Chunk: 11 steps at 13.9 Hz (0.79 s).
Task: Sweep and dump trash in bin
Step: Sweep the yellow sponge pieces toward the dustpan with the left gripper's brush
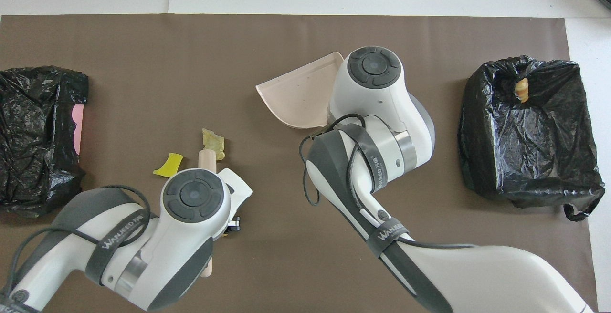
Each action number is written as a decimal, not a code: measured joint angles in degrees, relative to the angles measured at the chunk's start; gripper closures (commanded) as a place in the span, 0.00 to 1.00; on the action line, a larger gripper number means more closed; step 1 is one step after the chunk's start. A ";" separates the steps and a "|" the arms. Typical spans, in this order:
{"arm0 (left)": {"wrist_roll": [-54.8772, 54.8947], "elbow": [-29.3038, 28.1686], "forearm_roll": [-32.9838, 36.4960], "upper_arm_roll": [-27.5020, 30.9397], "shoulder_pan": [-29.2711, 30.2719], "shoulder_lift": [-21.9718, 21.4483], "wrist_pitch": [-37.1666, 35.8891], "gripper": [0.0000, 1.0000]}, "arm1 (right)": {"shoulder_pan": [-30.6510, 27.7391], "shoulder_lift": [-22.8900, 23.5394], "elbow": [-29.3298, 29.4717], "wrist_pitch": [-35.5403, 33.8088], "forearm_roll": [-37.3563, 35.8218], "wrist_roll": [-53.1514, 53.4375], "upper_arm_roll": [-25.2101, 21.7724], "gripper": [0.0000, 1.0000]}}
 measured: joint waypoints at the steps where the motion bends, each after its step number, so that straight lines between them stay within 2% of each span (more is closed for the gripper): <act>1: 2.14 0.12 0.15 0.07 3.04 0.00 1.61 1.00 | -0.55 -1.69 -0.89 -1.31 0.01 -4.87 0.00 1.00; 4: 5.11 0.13 0.31 0.11 11.09 0.51 7.28 1.00 | -0.45 -6.32 -5.87 -1.99 -0.40 -20.25 0.07 1.00; 7: 9.79 0.11 0.54 0.09 18.42 2.25 11.71 1.00 | 0.23 -8.70 -10.79 -1.63 -3.79 -34.77 0.14 1.00; 11: 17.34 0.09 1.90 0.10 25.39 6.36 15.46 1.00 | 2.77 -10.75 -15.98 -0.66 -8.88 -41.18 0.28 1.00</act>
